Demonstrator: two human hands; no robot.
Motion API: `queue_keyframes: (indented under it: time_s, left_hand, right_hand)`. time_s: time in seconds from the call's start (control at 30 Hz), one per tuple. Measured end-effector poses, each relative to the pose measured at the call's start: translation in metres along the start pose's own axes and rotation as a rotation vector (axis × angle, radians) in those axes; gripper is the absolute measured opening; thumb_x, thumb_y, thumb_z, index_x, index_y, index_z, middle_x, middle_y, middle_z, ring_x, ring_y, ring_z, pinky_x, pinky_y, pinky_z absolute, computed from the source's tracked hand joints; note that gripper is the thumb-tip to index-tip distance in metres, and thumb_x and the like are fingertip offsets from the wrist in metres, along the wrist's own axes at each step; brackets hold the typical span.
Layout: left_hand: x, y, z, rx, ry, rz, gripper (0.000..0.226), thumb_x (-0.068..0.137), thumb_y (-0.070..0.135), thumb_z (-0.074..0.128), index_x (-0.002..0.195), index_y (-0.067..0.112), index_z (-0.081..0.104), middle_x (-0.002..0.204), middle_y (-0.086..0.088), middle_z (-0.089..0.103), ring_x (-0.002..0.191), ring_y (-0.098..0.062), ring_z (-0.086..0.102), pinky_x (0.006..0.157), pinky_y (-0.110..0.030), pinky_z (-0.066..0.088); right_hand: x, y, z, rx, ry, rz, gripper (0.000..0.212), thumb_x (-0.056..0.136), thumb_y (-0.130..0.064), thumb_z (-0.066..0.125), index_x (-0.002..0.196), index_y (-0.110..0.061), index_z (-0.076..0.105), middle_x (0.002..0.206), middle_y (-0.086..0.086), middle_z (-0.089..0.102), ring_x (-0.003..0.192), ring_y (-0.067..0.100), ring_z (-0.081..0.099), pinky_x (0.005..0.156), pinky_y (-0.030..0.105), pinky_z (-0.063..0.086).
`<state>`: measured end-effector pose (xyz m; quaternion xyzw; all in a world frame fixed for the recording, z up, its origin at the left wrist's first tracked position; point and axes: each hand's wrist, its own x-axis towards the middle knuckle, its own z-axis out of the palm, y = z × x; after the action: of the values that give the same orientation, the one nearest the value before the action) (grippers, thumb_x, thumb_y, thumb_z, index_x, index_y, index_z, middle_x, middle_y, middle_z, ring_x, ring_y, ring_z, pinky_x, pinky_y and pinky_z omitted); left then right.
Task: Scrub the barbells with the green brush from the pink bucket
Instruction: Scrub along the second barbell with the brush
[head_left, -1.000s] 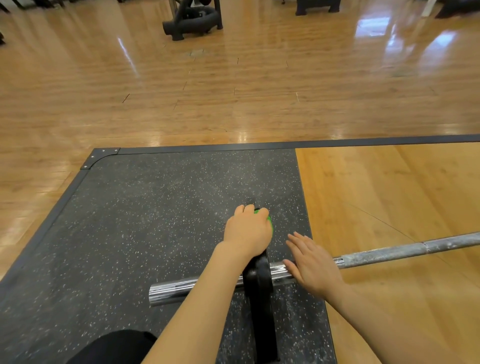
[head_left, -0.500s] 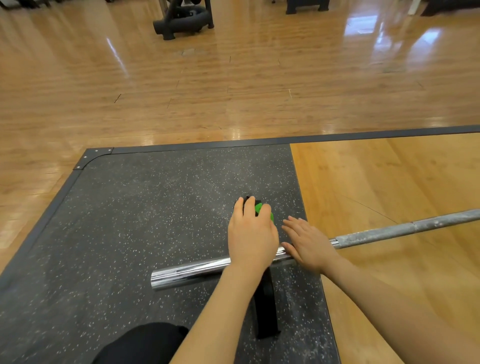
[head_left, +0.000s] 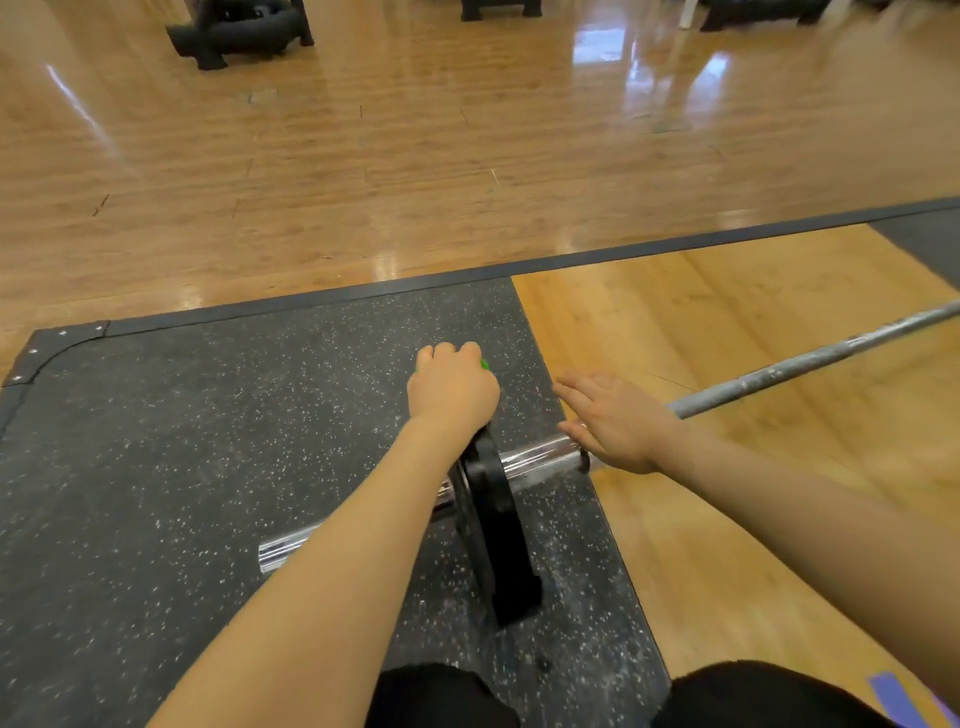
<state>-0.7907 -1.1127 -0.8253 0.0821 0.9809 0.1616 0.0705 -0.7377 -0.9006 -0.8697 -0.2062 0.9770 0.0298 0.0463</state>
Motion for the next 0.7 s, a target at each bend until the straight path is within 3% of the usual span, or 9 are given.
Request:
queue_keyframes:
  time_s: [0.3, 0.5, 0.63, 0.7]
  left_hand:
    - [0.018, 0.0, 0.0, -0.015, 0.031, 0.011, 0.031, 0.092, 0.016, 0.038, 0.113, 0.011, 0.061, 0.108, -0.01, 0.058, 0.108, -0.031, 0.045, 0.078, -0.041, 0.046]
    - [0.018, 0.005, -0.004, 0.022, 0.02, -0.043, 0.031, 0.091, 0.014, 0.042, 0.114, 0.012, 0.062, 0.112, -0.011, 0.059, 0.107, -0.03, 0.049, 0.076, -0.034, 0.041]
    - [0.007, 0.014, -0.006, 0.063, 0.07, -0.09, 0.027, 0.093, 0.014, 0.042, 0.109, 0.008, 0.063, 0.108, -0.01, 0.06, 0.106, -0.03, 0.049, 0.084, -0.039, 0.044]
    - [-0.001, 0.019, -0.005, 0.092, 0.135, -0.112, 0.028, 0.095, 0.014, 0.042, 0.114, 0.007, 0.062, 0.115, -0.01, 0.06, 0.112, -0.03, 0.046, 0.094, -0.041, 0.041]
  right_hand:
    - [0.003, 0.029, 0.032, 0.064, -0.074, -0.142, 0.113, 0.073, -0.069, -0.031, 0.15, -0.01, 0.027, 0.158, 0.007, 0.023, 0.146, 0.021, 0.018, 0.117, 0.031, 0.012]
    - [0.018, 0.053, 0.055, 0.073, -0.05, -0.33, 0.077, 0.101, -0.052, 0.006, 0.131, -0.001, 0.055, 0.136, 0.016, 0.055, 0.126, 0.03, 0.052, 0.105, 0.038, 0.032]
    - [0.023, 0.071, 0.058, 0.123, 0.02, -0.415, 0.077, 0.1, -0.052, 0.007, 0.134, 0.0, 0.052, 0.14, 0.016, 0.051, 0.129, 0.03, 0.049, 0.108, 0.038, 0.03]
    - [0.023, 0.081, 0.059, 0.131, 0.055, -0.438, 0.076, 0.1, -0.052, 0.009, 0.134, 0.0, 0.052, 0.139, 0.016, 0.052, 0.13, 0.03, 0.049, 0.108, 0.038, 0.027]
